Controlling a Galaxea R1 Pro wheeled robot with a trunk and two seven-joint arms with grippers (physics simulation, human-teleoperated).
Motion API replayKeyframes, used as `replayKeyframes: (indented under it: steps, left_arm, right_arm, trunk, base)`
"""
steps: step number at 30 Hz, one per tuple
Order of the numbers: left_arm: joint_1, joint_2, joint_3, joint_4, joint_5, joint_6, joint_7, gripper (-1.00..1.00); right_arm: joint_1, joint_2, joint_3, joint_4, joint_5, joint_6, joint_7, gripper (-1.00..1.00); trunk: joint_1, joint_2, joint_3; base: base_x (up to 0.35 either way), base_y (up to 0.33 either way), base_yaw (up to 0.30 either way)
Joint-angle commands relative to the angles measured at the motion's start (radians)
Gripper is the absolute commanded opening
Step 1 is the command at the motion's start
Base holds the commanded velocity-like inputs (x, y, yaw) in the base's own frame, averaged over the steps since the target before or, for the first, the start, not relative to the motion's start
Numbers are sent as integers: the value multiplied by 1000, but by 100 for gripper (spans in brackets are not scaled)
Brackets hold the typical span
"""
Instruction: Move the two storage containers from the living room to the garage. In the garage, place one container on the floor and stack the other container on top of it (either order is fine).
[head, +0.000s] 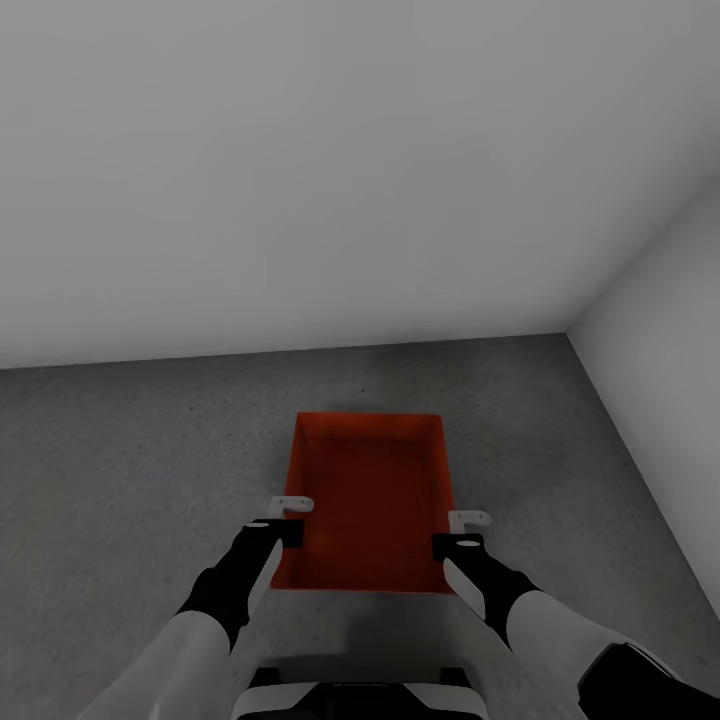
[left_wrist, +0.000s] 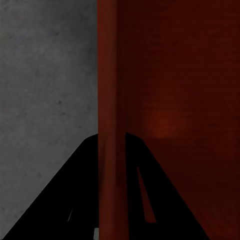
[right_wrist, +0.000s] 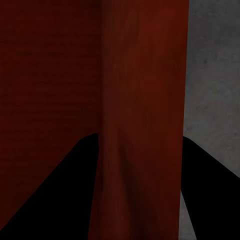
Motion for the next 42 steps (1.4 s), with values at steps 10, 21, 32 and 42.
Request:
replayKeyframes:
  steps: [10,21,32,42]
  left_arm:
    - [0,-1,-10,0,-37,10,16,-100]
    - [1,-1,-10,0,-36,10,17,-100]
    - [0,-1,-10,0,-36,10,11,-100]
    - [1,-3,-10,0,-36,10,9,-100]
  right_arm:
    - [-1,11,-9,-15,11,10,-34,-100]
    - [-1,11,-9,-15,12,11,-34,-100]
    - [-1,8,-9,-15,12,11,-34,-100]
    - [-1,7,-9,-15,12,11,-34,-100]
  trunk:
    - [0,-1,-1]
    - [0,-1,-1]
    - [0,-1,-1]
    - [0,-1,-1]
  base:
    - [0,0,0]
    - [0,0,0]
    - [0,0,0]
    - [0,0,0]
